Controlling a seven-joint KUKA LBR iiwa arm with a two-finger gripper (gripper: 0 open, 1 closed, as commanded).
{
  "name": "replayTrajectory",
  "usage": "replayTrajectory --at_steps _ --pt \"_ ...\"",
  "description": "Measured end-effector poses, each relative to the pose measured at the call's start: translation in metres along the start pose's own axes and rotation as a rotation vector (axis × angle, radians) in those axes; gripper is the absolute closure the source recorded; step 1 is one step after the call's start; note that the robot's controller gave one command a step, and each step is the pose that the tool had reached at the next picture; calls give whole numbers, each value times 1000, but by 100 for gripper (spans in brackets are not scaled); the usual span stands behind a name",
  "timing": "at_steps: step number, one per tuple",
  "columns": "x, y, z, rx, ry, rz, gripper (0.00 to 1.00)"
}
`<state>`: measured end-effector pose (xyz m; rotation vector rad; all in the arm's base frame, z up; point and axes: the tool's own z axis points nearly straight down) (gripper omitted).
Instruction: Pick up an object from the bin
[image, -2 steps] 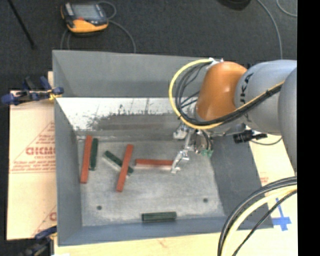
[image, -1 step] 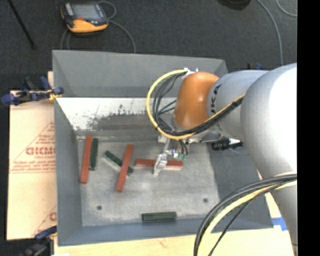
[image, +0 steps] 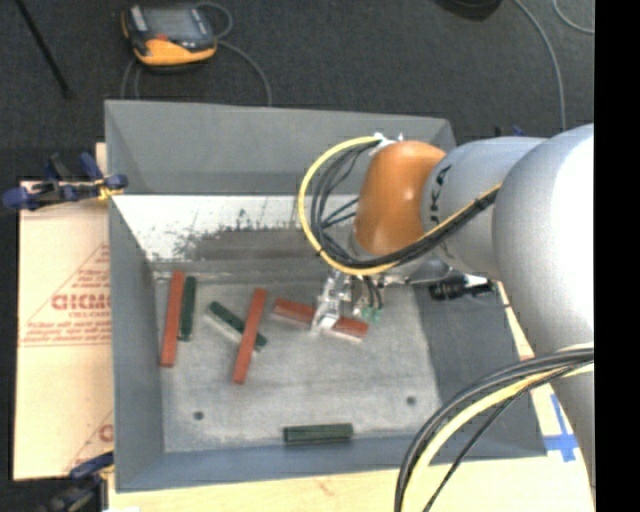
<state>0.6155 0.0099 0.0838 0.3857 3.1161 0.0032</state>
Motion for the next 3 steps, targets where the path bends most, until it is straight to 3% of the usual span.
replayTrajectory --at_steps 3 --pt "0 -1 -4 2 -3 -2 100"
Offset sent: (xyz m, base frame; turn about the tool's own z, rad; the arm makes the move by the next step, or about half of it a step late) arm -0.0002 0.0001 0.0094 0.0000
